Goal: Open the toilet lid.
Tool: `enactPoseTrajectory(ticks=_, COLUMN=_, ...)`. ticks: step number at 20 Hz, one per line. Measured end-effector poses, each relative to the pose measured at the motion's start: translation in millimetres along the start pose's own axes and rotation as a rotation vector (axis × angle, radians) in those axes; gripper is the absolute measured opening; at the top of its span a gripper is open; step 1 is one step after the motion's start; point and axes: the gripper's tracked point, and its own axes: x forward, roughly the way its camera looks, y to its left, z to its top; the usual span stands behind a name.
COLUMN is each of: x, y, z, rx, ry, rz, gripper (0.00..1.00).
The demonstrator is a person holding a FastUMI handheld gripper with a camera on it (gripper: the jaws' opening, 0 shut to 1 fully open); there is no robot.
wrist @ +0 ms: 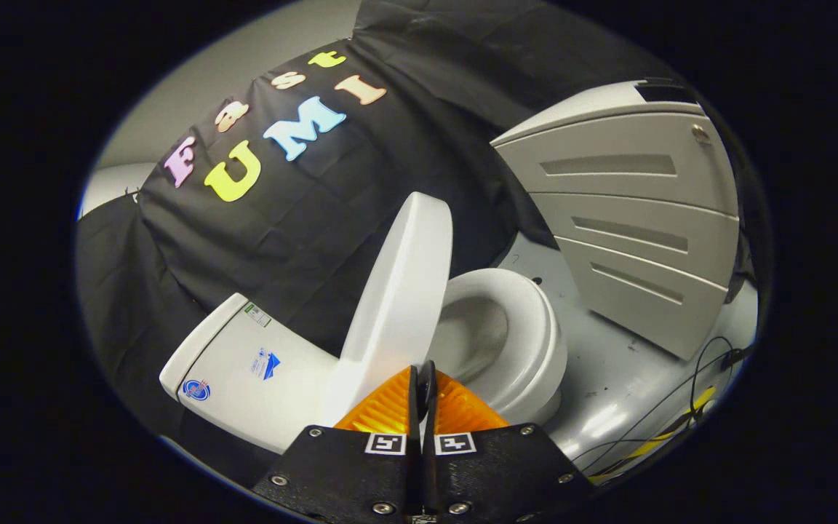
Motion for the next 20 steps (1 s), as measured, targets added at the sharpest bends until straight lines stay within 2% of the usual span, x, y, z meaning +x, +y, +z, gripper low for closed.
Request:
enactPoseTrajectory(ticks=14, x=-20.2, y=84.5, z=23.5, rx=-0.493, ry=-0.017, rz=-0.076, gripper=0.00)
enactPoseTrajectory(ticks=20, x=-27.1, y=126.2, z=25.3, rx=-0.597, ry=-0.043, rz=-0.098, gripper=0.00)
